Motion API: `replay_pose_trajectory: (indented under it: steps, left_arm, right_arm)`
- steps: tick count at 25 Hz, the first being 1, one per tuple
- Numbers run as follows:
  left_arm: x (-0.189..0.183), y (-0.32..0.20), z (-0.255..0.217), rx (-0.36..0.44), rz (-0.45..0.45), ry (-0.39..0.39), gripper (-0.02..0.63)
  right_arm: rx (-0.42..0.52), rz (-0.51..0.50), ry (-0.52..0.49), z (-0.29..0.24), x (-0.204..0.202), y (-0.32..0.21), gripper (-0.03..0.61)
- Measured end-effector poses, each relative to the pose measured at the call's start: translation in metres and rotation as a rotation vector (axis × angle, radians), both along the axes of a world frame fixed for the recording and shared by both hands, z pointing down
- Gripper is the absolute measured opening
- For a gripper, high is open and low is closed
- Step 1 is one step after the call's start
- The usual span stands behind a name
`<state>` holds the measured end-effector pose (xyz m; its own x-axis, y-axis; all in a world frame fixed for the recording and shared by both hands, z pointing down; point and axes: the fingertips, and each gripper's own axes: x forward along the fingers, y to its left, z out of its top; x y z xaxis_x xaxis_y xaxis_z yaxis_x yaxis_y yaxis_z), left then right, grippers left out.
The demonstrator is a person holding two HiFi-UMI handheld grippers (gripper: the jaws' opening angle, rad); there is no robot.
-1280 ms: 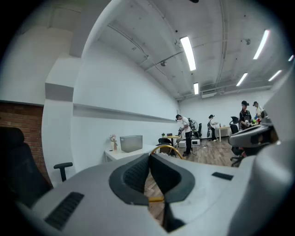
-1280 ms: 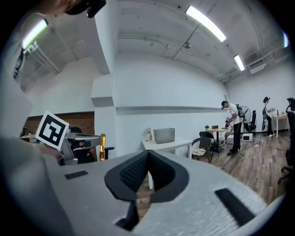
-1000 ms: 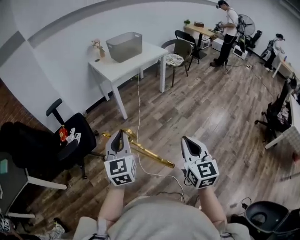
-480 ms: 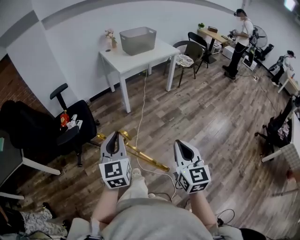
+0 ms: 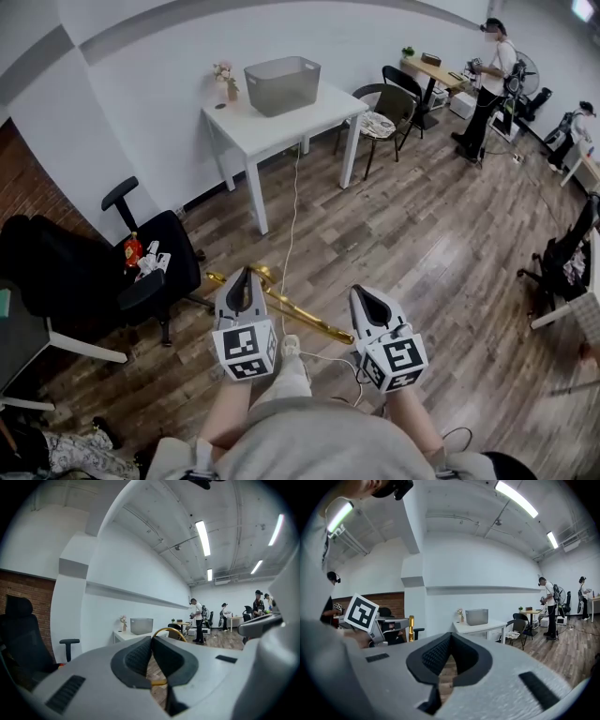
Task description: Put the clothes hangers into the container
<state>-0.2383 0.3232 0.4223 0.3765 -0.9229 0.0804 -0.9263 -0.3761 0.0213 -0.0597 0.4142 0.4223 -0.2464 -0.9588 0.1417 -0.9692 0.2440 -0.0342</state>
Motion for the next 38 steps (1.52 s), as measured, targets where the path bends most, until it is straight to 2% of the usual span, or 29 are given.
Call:
replay_pose_trajectory:
  steps: [12, 21, 38]
  left_arm:
    - [0.021, -0.143, -0.007, 0.01, 0.045, 0.011, 0.015]
    - [0.022, -0.239, -0.007, 0.01, 0.072, 0.009, 0.015]
    - [0.038, -0.324, 0.008, -0.027, 0.038, 0.005, 0.015]
  right_arm:
    - [0.026, -0.004, 0.018, -0.017, 0.0, -0.145, -0.002]
    - [0.033, 0.009, 0.014, -0.02, -0.006, -0.243, -0.002]
    - [0.027, -0.02, 0.014, -0.017, 0.009, -0.326, -0.002]
